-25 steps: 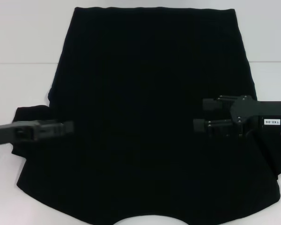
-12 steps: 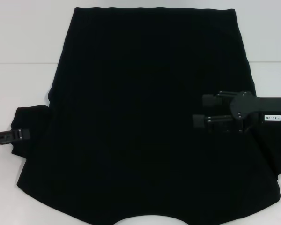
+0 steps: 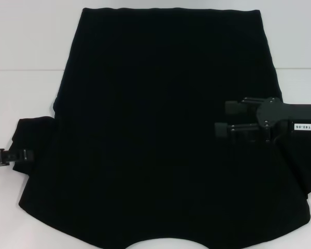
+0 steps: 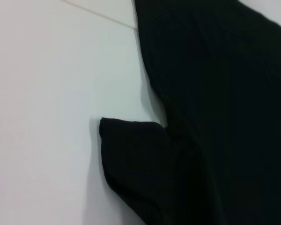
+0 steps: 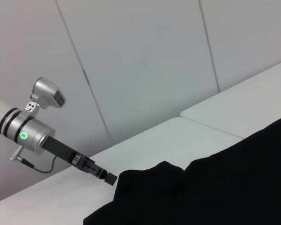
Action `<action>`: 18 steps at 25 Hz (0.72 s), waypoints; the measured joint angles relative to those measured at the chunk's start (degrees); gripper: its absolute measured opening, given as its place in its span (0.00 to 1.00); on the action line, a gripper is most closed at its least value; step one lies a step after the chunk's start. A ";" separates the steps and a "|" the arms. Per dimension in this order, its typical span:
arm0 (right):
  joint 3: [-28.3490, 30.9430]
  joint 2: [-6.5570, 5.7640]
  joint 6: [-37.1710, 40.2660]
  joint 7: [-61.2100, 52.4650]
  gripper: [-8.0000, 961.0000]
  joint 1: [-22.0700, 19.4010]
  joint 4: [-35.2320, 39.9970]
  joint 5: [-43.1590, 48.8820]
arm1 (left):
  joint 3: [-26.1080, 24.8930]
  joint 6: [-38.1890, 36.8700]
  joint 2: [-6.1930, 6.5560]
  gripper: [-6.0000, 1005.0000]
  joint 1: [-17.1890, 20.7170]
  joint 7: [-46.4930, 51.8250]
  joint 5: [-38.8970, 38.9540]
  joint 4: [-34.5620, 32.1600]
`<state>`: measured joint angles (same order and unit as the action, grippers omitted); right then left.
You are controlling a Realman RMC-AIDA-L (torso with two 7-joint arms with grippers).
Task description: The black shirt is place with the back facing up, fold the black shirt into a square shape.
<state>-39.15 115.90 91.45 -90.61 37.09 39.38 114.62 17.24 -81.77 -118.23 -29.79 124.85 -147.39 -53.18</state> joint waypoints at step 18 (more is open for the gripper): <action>0.57 -0.07 -0.14 -0.35 0.96 0.00 0.20 -0.01 | 4.12 4.01 0.10 0.82 -1.68 2.02 -1.90 1.50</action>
<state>-38.58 115.83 91.31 -90.96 37.09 39.58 114.61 21.36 -77.76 -118.13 -31.46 126.87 -149.29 -51.67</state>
